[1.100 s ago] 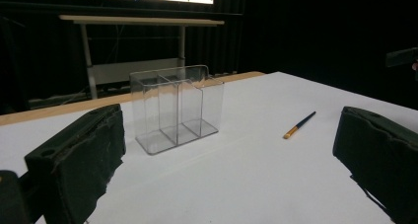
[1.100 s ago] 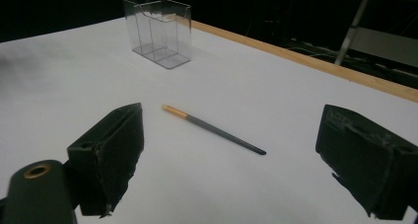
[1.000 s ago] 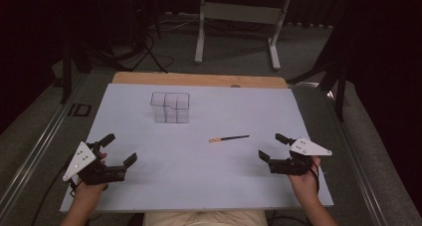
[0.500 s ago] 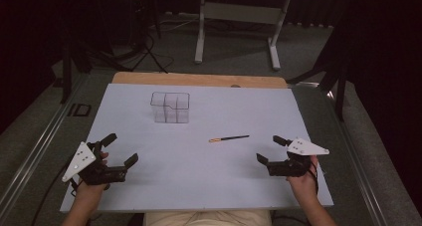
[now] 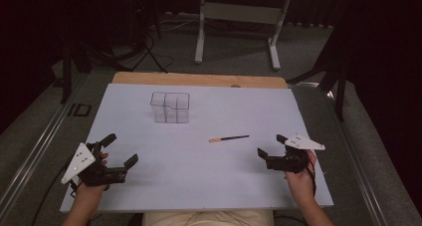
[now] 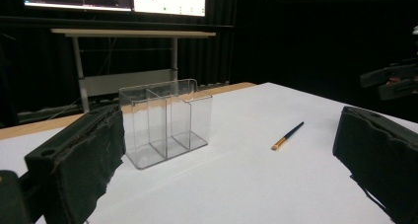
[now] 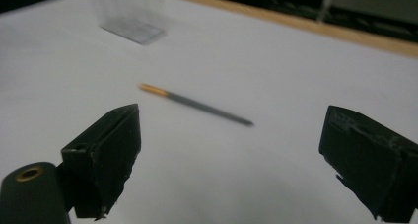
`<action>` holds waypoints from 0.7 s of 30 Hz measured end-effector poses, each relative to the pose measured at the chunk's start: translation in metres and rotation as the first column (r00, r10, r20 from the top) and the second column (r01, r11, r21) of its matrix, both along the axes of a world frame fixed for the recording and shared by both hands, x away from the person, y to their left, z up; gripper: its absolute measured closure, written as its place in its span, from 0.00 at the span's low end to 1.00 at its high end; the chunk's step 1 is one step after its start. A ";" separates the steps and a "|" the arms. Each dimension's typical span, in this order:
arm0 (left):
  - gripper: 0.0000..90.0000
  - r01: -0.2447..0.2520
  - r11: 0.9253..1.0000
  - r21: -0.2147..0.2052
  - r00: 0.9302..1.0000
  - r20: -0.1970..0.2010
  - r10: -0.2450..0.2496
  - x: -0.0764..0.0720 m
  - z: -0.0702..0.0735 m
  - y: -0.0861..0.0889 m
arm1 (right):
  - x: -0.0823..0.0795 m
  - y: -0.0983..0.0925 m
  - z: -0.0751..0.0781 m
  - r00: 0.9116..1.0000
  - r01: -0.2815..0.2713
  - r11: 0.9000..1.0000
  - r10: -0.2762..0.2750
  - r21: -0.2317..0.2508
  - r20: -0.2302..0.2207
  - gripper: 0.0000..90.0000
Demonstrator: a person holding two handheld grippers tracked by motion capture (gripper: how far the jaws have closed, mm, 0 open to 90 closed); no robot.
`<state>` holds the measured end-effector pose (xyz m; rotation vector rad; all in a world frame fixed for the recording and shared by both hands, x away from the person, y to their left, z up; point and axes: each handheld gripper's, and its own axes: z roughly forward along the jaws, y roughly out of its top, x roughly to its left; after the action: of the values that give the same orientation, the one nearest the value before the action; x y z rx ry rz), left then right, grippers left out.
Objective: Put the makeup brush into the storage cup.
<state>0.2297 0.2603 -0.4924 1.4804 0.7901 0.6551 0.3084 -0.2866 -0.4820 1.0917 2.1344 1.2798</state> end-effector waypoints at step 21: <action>0.00 0.000 1.000 0.011 1.000 0.003 0.000 0.000 0.001 -0.002 | 0.027 -0.022 -0.022 0.802 0.086 0.930 -0.278 -0.357 -0.529 0.10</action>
<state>0.2296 0.2581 -0.4915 1.4893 0.7850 0.6628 0.3351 -0.3085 -0.5040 1.6397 2.4507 0.5108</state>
